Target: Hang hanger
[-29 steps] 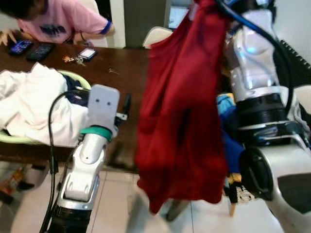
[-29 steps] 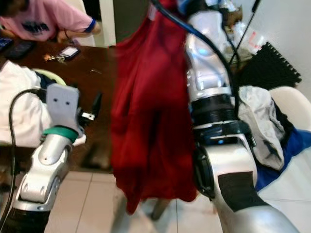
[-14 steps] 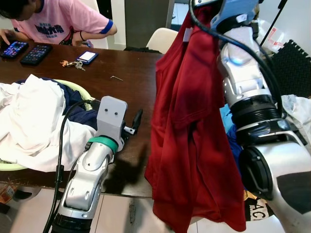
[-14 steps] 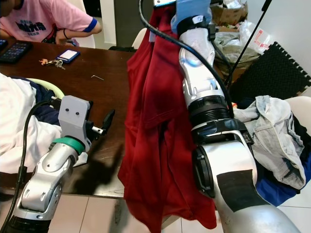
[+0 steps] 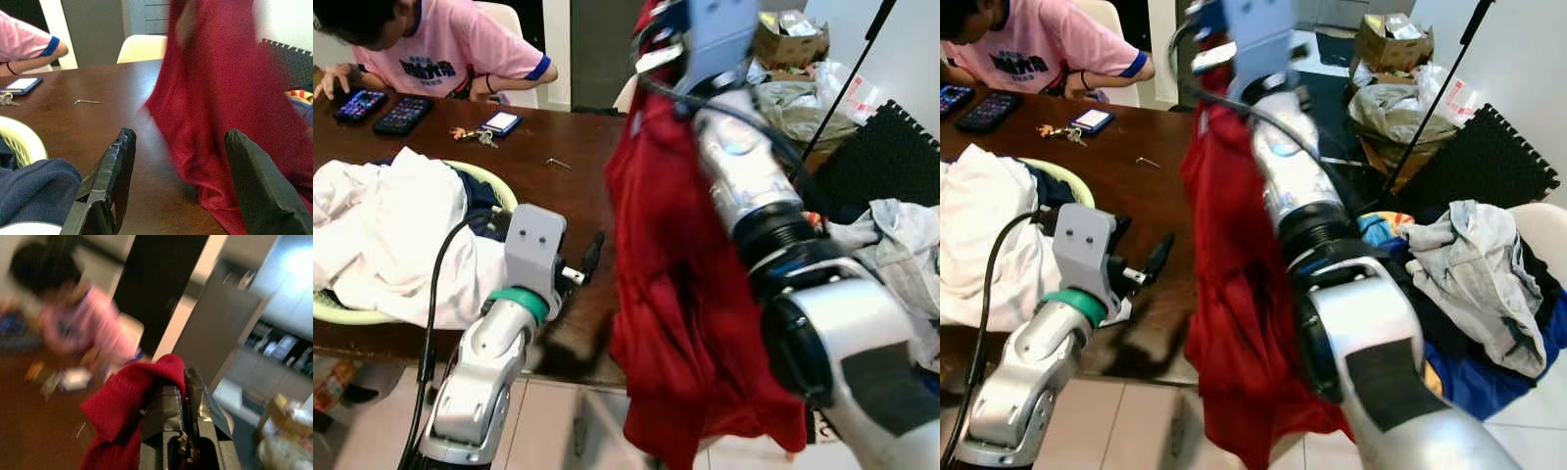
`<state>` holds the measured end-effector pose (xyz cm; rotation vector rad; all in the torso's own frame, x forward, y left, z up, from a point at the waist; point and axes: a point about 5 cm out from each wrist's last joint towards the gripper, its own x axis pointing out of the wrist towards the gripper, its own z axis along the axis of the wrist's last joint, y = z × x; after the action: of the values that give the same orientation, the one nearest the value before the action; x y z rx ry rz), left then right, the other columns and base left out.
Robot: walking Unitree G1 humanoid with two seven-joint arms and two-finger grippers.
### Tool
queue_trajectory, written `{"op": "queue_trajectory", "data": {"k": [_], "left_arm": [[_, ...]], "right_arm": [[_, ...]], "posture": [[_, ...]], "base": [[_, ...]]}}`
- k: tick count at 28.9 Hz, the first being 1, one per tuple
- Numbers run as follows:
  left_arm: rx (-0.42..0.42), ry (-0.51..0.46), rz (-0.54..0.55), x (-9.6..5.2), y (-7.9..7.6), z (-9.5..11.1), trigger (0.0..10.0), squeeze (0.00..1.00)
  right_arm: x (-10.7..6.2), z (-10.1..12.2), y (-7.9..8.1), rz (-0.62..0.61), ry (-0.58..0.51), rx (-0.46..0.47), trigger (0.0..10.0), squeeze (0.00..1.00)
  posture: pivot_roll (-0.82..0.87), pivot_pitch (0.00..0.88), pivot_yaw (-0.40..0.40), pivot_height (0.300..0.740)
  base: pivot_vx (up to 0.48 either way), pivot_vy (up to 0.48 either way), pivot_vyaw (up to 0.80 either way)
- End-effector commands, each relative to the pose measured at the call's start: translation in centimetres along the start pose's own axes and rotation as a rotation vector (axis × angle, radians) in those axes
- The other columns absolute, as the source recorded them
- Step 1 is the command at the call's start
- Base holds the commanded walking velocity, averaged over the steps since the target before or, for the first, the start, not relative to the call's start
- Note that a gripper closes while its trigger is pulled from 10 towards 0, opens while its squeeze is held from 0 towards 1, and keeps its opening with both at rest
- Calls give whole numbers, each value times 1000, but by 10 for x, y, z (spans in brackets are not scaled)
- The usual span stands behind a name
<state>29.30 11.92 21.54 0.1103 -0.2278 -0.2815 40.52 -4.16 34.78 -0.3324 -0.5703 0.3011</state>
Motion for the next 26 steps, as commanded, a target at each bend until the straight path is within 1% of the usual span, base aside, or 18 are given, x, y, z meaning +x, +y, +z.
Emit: {"op": "queue_trajectory", "data": {"k": [1,3,4,5,6,7,8,9,10,11,14,15,17,19,22,23,25,26], "left_arm": [[-29,23,-1,-8,-2,-2,10000,0],[-29,23,-1,-8,-2,-2,10000,0],[-35,25,3,-12,-2,-1,10000,0],[-37,26,2,-14,-2,0,10000,0],[-37,26,2,-14,-2,0,10000,0],[-40,27,-2,-15,-2,1,10000,0],[-40,27,-2,-15,-2,1,10000,0],[-41,26,-7,-16,-2,2,10000,0],[-41,26,-7,-16,-2,2,10000,0],[-45,24,-12,-16,-2,3,10000,0],[-47,25,-18,-17,-2,5,10000,0],[-51,24,-29,-17,-2,6,10000,0],[-57,31,-56,-19,0,10,10000,0],[-63,36,-68,-20,2,12,10000,0],[-58,36,-78,-21,5,15,10000,0],[-40,22,-95,-23,9,20,10000,0],[-40,22,-95,-23,9,20,10000,0],[12,-4,-111,-24,12,29,10000,0]], "right_arm": [[-25,-58,20,49,256,-93,10000,0],[-25,-58,20,49,256,-93,10000,0],[-36,-76,18,13,326,-114,10000,0],[-47,-92,6,-60,397,-124,10000,0],[-47,-92,6,-60,397,-124,10000,0],[-54,-102,-8,-127,445,-125,10000,894],[-54,-102,-8,-127,445,-125,10000,894],[-62,-110,-25,-191,483,-112,10000,1000],[-62,-110,-25,-191,483,-112,10000,1000],[-68,-114,-39,-236,501,-101,10000,1000],[-71,-117,-48,-245,499,-76,10000,1000],[-73,-116,-51,-179,467,-28,10000,1000],[-81,-118,-43,103,401,41,10000,1000],[-90,-120,-39,260,369,42,10000,1000],[-98,-119,-42,311,334,48,10000,1000],[-101,-109,-45,320,248,148,10000,1000],[-101,-109,-45,320,248,148,10000,1000],[-103,-94,-47,314,150,254,10000,0]], "posture": [[82,170,-50,740],[82,170,-50,740],[86,176,-51,740],[88,179,-50,740],[88,179,-50,740],[89,180,-50,740],[89,180,-50,740],[84,183,-40,740],[84,183,-40,740],[84,183,-40,740],[79,184,-31,740],[76,187,-21,740],[72,190,-2,740],[72,190,-2,740],[67,192,10,740],[66,193,16,740],[66,193,16,740],[68,193,20,740]], "base": [[0,0,0],[0,0,0],[0,0,0],[0,0,0],[0,0,0],[0,0,0],[0,0,0],[0,0,0],[0,0,0],[0,0,0],[0,0,0],[0,0,0],[0,0,0],[0,0,0],[0,0,0],[0,0,0],[0,0,0],[0,0,0]]}}
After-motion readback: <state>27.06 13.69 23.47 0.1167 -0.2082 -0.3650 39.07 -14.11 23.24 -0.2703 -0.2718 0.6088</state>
